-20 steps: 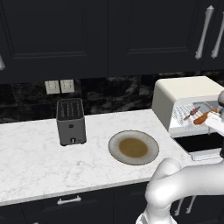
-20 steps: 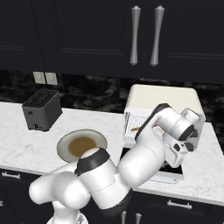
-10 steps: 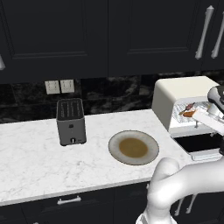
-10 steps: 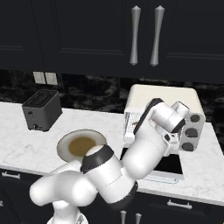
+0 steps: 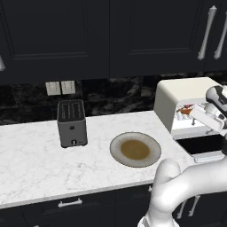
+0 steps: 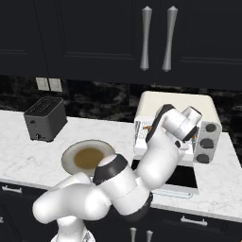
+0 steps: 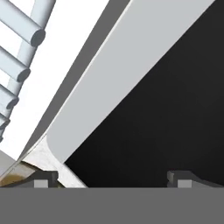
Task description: Pick up the kebab skewer and baguette bread, and place them inside the toaster oven. Close the toaster oven door and start by setting the timer.
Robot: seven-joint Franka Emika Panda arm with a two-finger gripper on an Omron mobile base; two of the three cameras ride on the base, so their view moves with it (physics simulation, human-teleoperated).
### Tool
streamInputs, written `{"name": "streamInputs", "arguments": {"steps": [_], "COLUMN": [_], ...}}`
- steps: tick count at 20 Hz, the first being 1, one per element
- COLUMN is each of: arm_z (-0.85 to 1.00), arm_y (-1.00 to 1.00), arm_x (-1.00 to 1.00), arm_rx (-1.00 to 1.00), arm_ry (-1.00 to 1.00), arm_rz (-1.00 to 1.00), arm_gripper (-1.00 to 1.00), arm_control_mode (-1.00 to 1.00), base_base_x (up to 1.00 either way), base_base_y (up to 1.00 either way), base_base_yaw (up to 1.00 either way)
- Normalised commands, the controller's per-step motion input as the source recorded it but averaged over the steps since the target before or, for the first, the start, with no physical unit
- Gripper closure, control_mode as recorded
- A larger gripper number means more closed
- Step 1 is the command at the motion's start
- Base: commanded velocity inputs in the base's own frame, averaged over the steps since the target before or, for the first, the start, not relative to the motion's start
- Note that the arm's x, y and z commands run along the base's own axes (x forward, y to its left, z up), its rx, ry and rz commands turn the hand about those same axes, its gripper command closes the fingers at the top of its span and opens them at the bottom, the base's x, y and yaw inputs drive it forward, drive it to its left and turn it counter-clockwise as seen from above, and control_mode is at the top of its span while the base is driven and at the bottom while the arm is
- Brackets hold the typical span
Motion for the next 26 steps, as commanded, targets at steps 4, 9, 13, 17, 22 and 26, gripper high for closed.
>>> {"name": "streamInputs", "arguments": {"steps": [4, 9, 13, 17, 22, 26], "arm_z": [-0.01, 0.03, 0.16, 0.04, -0.10, -0.29], "arm_y": [0.00, 0.00, -0.06, -0.05, 0.00, -0.25], "arm_x": [0.00, -0.63, -1.00, -1.00, -1.00, -0.47], "arm_rx": [-0.05, -0.04, -0.03, -0.04, -0.07, -0.11], "arm_ry": [-0.08, -0.12, -0.03, 0.00, -0.02, 0.00], "arm_rz": [-0.08, -0.05, 0.04, 0.31, 0.52, 0.73], "arm_gripper": [-1.00, -1.00, -1.00, -1.00, -1.00, -1.00], "arm_control_mode": [-1.00, -1.00, -1.00, -1.00, -1.00, -1.00], "base_base_x": [0.00, 0.00, 0.00, 0.00, 0.00, 0.00], "base_base_y": [0.00, 0.00, 0.00, 0.00, 0.00, 0.00], "base_base_yaw": [0.00, 0.00, 0.00, 0.00, 0.00, 0.00]}}
